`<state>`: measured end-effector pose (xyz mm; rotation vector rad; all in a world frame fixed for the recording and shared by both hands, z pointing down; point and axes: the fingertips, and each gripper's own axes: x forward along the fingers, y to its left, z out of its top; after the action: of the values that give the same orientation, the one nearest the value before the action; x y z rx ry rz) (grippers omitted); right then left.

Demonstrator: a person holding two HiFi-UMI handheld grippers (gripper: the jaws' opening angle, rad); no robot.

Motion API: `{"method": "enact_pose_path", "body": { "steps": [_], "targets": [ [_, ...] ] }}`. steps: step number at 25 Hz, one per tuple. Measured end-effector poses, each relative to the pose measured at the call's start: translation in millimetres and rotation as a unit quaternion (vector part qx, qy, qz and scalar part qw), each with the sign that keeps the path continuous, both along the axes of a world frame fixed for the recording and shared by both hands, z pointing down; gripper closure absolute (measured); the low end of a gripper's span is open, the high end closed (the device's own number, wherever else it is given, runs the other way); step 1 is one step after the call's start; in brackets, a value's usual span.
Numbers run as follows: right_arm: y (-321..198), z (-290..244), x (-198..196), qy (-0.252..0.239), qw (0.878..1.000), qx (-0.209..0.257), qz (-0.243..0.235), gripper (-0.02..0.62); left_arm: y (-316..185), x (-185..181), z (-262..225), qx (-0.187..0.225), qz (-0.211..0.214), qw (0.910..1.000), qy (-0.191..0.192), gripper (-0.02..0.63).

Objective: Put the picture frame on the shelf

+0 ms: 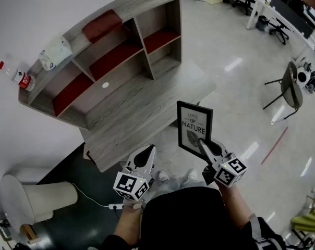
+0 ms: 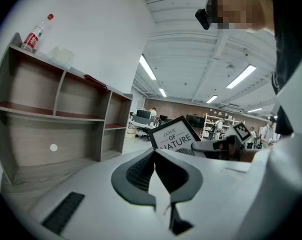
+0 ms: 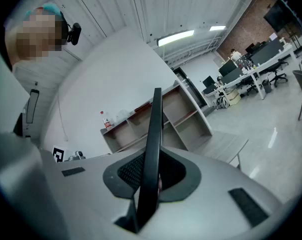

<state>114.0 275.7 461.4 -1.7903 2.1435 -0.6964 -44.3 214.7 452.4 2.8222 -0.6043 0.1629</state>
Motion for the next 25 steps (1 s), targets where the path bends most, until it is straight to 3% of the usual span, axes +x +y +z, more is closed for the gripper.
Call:
{"method": "enact_pose_path", "body": {
  "steps": [6,25],
  "targets": [
    [-2.2,-8.3,-38.0,0.039,0.999,-0.001,-0.016,0.56,-3.4,-34.2,-3.7,-0.003,-0.003,1.0,0.008,0.598],
    [-42.1,-14.0,-96.0,0.03,0.999,0.004,0.02,0.56,-43.0,-87.8,14.7,-0.025,0.046,0.9982,0.03,0.598]
  ]
}}
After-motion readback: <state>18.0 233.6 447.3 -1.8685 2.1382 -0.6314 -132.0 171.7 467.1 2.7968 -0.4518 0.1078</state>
